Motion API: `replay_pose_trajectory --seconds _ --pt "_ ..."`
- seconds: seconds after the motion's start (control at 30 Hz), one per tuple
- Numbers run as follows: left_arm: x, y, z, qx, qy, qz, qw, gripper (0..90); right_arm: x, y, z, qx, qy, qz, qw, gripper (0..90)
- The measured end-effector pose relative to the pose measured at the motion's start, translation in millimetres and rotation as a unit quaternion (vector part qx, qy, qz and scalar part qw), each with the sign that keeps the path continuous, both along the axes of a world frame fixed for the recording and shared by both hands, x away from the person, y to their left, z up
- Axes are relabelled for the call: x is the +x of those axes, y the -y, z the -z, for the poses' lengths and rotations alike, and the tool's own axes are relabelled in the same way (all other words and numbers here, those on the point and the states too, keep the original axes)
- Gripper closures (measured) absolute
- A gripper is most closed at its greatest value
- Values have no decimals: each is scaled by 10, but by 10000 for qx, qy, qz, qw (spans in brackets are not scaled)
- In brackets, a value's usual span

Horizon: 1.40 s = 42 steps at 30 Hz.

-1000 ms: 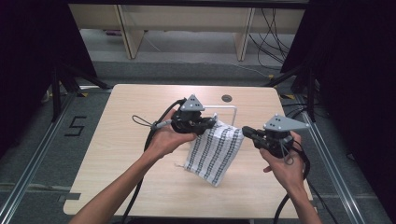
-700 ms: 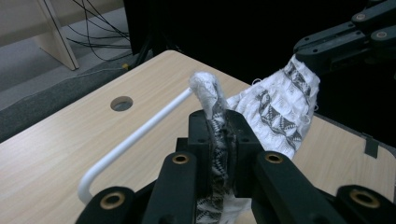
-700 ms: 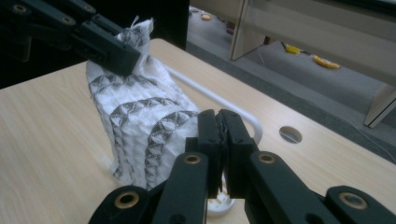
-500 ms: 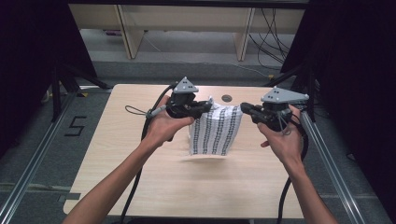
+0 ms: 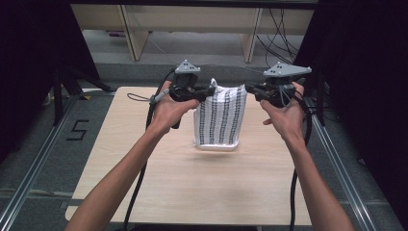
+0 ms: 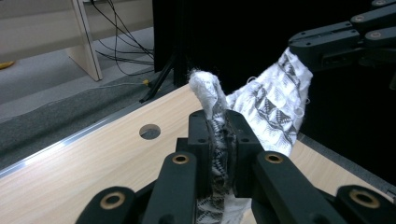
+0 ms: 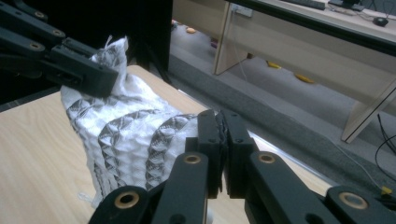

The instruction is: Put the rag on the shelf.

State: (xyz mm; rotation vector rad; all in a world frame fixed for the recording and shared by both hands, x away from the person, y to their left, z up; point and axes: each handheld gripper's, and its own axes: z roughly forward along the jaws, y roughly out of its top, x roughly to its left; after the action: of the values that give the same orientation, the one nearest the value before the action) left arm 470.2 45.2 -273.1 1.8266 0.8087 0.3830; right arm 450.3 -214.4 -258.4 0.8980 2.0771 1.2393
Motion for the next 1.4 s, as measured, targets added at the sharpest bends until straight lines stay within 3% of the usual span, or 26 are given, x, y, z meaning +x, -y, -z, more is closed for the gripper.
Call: replay_pose_trajectory --seconds 0.2,0.77,0.87,0.9,1.17,1.4 --pt "142 -20 -34 -112 -20 -111 9999 818 177 -62 -103 -62 32 45 10000 885" --pt "433 -24 -204 -248 -36 -170 9995 817 538 -74 -255 127 -3 259 9996 884" --pt "505 -21 -196 -261 -21 -248 9993 816 588 -81 -235 121 2 299 9995 884" --pt "567 -12 -169 -270 -25 -303 9992 816 630 -95 -209 175 -127 353 9991 884" --pt "748 17 -17 -335 -135 -408 9985 813 804 -107 -62 124 -308 503 9982 883" --pt "868 45 145 -235 -243 -474 9983 812 1000 -118 140 101 -484 615 9969 881"
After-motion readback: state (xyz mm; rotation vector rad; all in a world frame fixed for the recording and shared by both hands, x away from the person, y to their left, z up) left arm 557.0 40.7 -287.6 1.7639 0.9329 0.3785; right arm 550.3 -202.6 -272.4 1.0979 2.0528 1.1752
